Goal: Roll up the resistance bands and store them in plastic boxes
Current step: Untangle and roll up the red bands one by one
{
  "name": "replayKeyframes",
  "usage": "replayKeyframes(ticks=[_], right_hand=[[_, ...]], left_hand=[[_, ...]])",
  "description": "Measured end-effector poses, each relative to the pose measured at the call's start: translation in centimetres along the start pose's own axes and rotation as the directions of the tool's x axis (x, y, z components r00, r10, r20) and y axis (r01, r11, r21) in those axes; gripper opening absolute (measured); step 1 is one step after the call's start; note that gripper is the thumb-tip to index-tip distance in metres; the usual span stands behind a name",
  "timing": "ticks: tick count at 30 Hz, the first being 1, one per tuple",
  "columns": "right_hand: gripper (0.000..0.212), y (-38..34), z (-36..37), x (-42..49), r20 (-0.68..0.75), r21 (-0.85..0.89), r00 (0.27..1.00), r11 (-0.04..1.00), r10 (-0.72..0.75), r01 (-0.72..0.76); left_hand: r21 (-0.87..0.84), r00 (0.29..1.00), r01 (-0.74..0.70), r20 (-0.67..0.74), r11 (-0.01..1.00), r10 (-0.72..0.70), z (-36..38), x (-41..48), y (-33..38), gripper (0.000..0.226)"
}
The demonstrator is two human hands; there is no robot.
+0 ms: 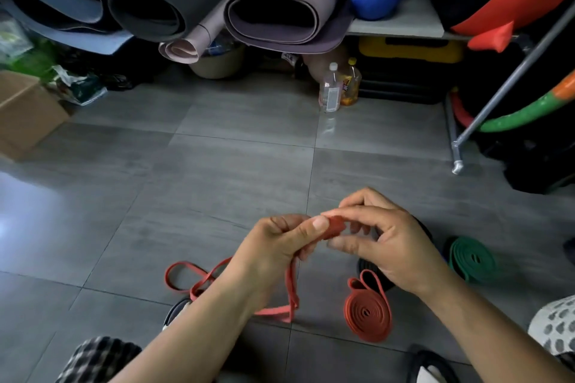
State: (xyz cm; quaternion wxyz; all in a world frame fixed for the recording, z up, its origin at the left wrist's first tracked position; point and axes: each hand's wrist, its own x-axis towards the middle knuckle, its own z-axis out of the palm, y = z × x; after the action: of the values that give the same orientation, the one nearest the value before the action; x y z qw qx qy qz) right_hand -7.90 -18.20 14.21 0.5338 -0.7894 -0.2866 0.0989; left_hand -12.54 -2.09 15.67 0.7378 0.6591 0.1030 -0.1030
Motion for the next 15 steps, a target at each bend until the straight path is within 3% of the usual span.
replayKeyframes(ticks=[2,4,6,9,12,15], right_hand=[[0.046,0.1,-0.5,-0.1,0.05,-0.27,0.997,0.96,-0.063,0.074],[0.038,-0.3,-0.8,-0.1,0.079,-0.338,0.995,0.937,-0.063,0.086],[0.024,-0.5,-1.1,0.0,0.131,-0.428,0.986,0.89,-0.106,0.153],[0.021,-0.1,-1.1,0.0,0.153,-0.562,0.975,0.798,-0.159,0.218],[0.022,-0.1,-1.4,-0.1,0.074,-0.318,0.986,0.934,-0.148,0.164],[0.023,-0.3,-2.1,0.3,-0.025,0.002,0.995,0.995,-0.097,0.097]], left_hand=[[0.182,1.0,0.0,-0.028,0.983,0.005,0.0,0.1,0.3,0.03],[0.312,1.0,0.01,-0.021,0.95,-0.004,0.0,0.1,0.2,0.026],[0.351,1.0,0.019,-0.029,0.936,-0.01,0.2,0.2,-0.1,0.032],[0.354,0.999,0.035,-0.039,0.935,-0.023,0.6,0.3,-0.5,0.038],[0.205,0.999,0.033,0.018,0.978,-0.037,0.3,0.6,-0.5,0.038],[-0.108,0.977,0.059,0.212,0.992,-0.035,-0.3,0.9,-0.6,0.031]])
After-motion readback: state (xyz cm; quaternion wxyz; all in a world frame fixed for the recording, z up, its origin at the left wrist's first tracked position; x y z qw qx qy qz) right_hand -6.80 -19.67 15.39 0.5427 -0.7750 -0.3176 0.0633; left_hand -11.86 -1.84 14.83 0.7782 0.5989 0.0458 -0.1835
